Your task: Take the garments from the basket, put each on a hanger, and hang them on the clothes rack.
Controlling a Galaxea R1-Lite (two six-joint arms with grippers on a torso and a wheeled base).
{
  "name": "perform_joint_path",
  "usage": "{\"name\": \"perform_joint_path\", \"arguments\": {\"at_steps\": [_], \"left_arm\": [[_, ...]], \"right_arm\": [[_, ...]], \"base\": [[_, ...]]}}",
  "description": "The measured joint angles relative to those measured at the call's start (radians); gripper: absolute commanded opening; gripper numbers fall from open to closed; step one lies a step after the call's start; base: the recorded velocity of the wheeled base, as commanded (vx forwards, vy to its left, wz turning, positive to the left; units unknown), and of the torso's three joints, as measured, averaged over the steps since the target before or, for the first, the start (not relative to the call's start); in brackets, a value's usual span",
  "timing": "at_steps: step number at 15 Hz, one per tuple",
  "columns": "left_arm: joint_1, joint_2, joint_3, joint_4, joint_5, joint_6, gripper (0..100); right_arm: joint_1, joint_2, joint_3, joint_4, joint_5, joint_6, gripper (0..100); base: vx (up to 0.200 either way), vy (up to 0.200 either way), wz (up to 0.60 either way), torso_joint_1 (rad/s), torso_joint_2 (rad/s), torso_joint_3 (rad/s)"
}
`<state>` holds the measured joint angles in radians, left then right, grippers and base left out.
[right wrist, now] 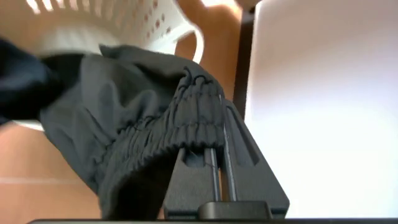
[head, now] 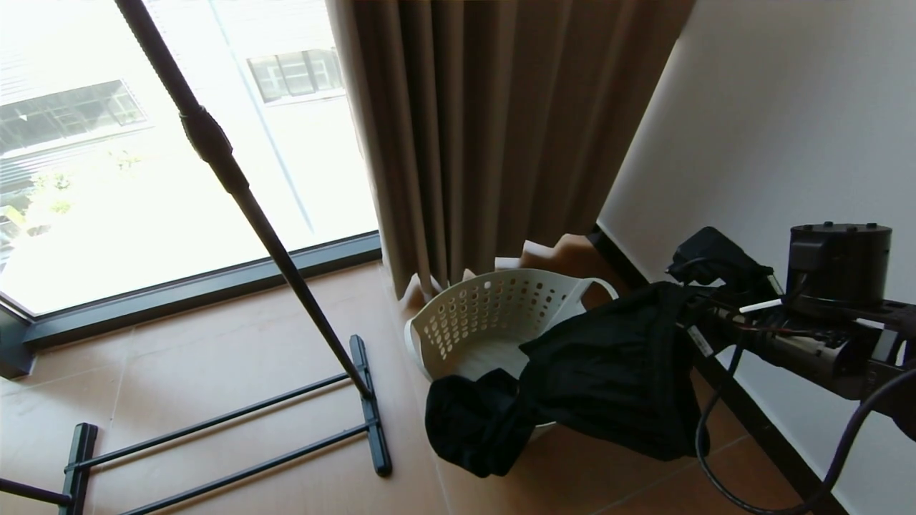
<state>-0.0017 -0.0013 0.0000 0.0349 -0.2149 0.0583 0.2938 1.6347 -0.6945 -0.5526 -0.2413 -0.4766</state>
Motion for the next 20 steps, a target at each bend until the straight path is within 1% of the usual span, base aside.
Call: {"name": "perform_joint_path", "arguments": {"at_steps": [2,3,5,7,10,11,12,14,20], "left_arm": [[0.0,0.0,0.0,0.0,0.0,0.0,100],[0.0,0.0,0.0,0.0,0.0,0.0,100],[0.0,0.0,0.0,0.0,0.0,0.0,100],[0.0,0.0,0.0,0.0,0.0,0.0,100],[0.0,0.0,0.0,0.0,0.0,0.0,100],[0.0,0.0,0.0,0.0,0.0,0.0,100],[0.0,0.0,0.0,0.0,0.0,0.0,100],[0.0,0.0,0.0,0.0,0.0,0.0,100],[-0.001,0.0,0.0,0.0,0.0,0.001,100]], "right_arm": [[0.041,-0.057,0.024,0.005,-0.009,0.131,0],[0.056,-0.081,0.033,0.006,-0.029,0.171,0],[0.07,-0.119,0.038,0.003,-0.039,0.213,0],[0.077,-0.141,0.045,0.001,-0.04,0.232,0],[0.111,-0.164,0.059,-0.006,-0.042,0.354,0],[0.122,-0.166,0.064,-0.008,-0.042,0.379,0],[0.127,-0.168,0.072,-0.009,-0.04,0.394,0],[0.131,-0.17,0.086,-0.03,-0.039,0.394,0],[0.133,-0.157,0.12,-0.041,-0.04,0.391,0]], "base": [[0.0,0.0,0.0,-0.002,0.0,0.188],[0.0,0.0,0.0,0.002,0.0,0.198],[0.0,0.0,0.0,0.002,0.0,0.195],[0.0,0.0,0.0,0.005,0.0,0.202],[0.0,0.0,0.0,0.001,0.0,0.204],[0.0,0.0,0.0,-0.002,0.0,0.212],[0.0,0.0,0.0,-0.002,0.0,0.198],[0.0,0.0,0.0,0.002,-0.1,0.105],[0.0,0.0,0.0,0.041,-0.39,-0.15]]}}
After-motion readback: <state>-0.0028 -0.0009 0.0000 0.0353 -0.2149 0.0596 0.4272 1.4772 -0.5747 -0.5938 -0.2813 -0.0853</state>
